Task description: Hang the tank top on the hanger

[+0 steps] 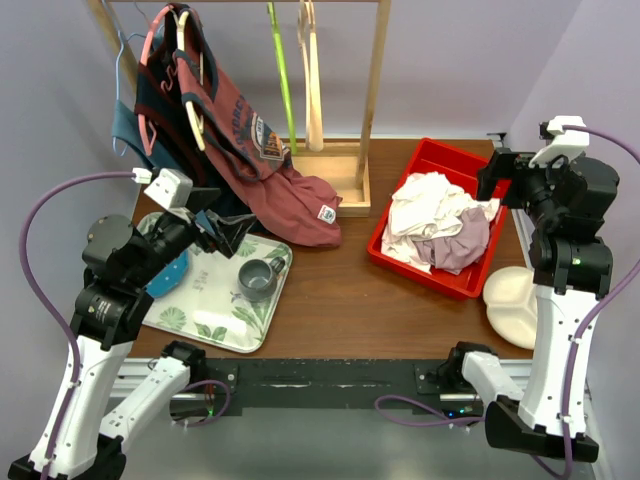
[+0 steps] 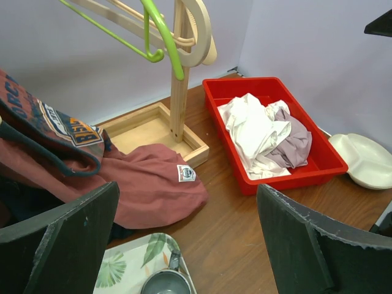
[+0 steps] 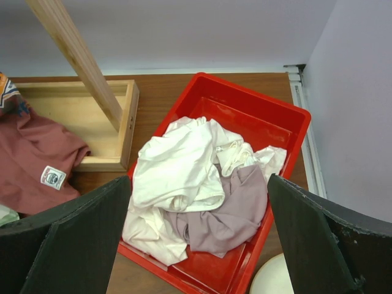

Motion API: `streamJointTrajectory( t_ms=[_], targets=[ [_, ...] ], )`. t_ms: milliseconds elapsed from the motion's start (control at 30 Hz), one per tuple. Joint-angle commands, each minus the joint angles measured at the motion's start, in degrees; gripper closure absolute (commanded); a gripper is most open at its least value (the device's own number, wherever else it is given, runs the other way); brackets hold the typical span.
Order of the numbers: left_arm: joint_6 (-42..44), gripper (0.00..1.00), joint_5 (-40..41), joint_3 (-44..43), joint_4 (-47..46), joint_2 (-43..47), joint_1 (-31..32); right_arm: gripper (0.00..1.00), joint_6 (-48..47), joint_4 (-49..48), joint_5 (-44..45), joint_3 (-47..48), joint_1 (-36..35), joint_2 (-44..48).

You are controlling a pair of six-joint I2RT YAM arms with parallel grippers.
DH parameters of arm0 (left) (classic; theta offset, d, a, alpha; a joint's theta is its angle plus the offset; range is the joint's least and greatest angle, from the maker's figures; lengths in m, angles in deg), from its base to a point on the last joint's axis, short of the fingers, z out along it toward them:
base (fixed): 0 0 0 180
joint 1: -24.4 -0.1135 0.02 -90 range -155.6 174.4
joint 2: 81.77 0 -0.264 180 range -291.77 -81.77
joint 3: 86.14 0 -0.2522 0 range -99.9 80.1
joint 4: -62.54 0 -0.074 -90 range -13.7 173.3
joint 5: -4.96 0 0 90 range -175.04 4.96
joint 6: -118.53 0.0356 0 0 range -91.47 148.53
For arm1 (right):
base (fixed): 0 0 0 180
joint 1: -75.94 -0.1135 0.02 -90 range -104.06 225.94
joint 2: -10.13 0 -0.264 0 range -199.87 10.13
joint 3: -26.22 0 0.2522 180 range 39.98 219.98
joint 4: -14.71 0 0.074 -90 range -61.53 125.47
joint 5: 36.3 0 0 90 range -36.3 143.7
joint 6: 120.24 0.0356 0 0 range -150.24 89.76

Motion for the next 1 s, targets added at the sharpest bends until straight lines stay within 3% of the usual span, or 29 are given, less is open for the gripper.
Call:
streamJointTrajectory(
  t_ms=[0,67,233,433,533,733,967],
  targets=[
    [0.6,0.0,0.5,-0.2,-1.2,0.5,0.4,0.01,-0.1,-1.2,-3.2,0.8,0.3,0.3],
    [0.5,0.0,0.5,-0.1,-1.4,0.6,0.4,0.01,-4.8,-0.1,-6.2,1.2,0.3,0.0],
    [0.2,0.0,0.7,0.2,-1.4,0.8,0.4,0.01,-20.1,6.9,-24.9,1.9,0.3,-1.1],
    [-0.4,0.0,0.4,1.6,-2.3,0.0,0.4,0.01,-23.7,7.2,-29.4,-3.2,0.2,-4.4],
    [-0.5,0.0,0.3,1.9,-2.9,-0.9,0.4,0.01,-23.6,5.8,-26.6,-6.1,-0.3,-6.6],
    [-1.2,0.0,0.1,3.7,-4.4,-1.7,0.4,0.07,-23.2,0.4,-4.8,-10.1,-12.0,-14.1],
    [-1.6,0.0,0.1,4.8,-4.7,-2.0,0.4,0.24,-24.1,-4.9,6.0,-12.3,-15.6,-25.6]
  ],
)
